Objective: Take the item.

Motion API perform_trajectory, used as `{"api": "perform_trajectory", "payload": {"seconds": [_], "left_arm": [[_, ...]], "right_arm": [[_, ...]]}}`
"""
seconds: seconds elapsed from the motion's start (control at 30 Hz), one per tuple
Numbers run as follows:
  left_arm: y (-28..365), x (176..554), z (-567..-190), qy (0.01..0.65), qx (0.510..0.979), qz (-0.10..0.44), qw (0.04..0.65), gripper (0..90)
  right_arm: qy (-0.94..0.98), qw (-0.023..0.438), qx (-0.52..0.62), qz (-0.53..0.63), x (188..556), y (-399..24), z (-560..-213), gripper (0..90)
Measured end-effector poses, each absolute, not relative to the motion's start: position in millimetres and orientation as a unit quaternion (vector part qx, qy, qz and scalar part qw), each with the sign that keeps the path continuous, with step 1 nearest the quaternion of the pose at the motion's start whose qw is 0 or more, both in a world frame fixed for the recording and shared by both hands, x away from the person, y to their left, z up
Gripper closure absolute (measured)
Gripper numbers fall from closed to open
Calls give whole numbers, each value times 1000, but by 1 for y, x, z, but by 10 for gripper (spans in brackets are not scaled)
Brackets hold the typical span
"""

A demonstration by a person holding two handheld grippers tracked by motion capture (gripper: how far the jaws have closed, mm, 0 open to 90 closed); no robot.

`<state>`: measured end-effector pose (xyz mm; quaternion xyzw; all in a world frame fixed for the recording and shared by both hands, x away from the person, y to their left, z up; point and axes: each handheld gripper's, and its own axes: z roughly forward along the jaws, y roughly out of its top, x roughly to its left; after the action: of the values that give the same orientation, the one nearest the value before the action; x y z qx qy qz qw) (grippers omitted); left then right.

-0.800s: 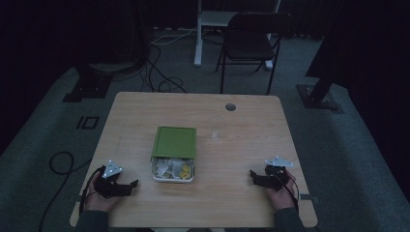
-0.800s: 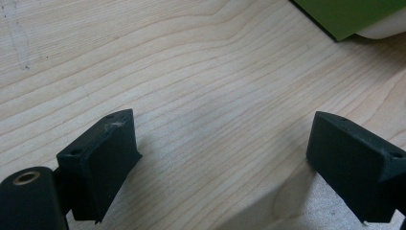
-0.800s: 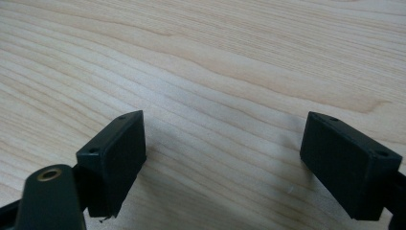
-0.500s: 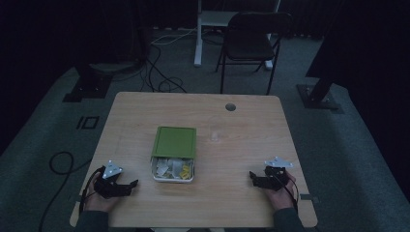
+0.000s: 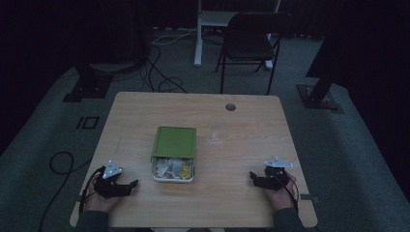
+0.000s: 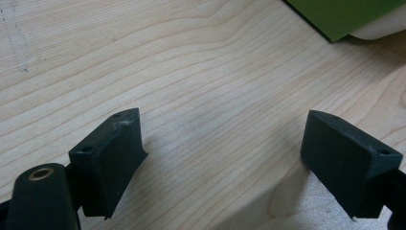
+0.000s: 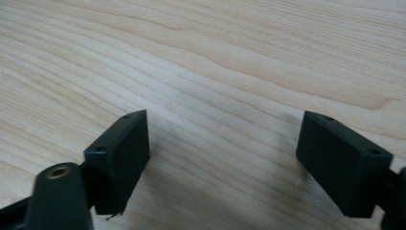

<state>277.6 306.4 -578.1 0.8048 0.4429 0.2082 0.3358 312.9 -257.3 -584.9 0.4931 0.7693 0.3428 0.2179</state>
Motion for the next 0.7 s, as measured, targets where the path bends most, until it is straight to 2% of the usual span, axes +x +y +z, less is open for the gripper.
{"api": "perform_trajectory", "payload": {"seconds": [0.23, 0.7], "left_arm": [[306, 277, -578, 443, 805, 209, 336, 154], [306, 277, -578, 443, 805, 209, 336, 157]], "right_arm": [[769, 215, 497, 339, 311, -254, -582, 307], [778, 213, 455, 377, 293, -229, -560, 362]]}}
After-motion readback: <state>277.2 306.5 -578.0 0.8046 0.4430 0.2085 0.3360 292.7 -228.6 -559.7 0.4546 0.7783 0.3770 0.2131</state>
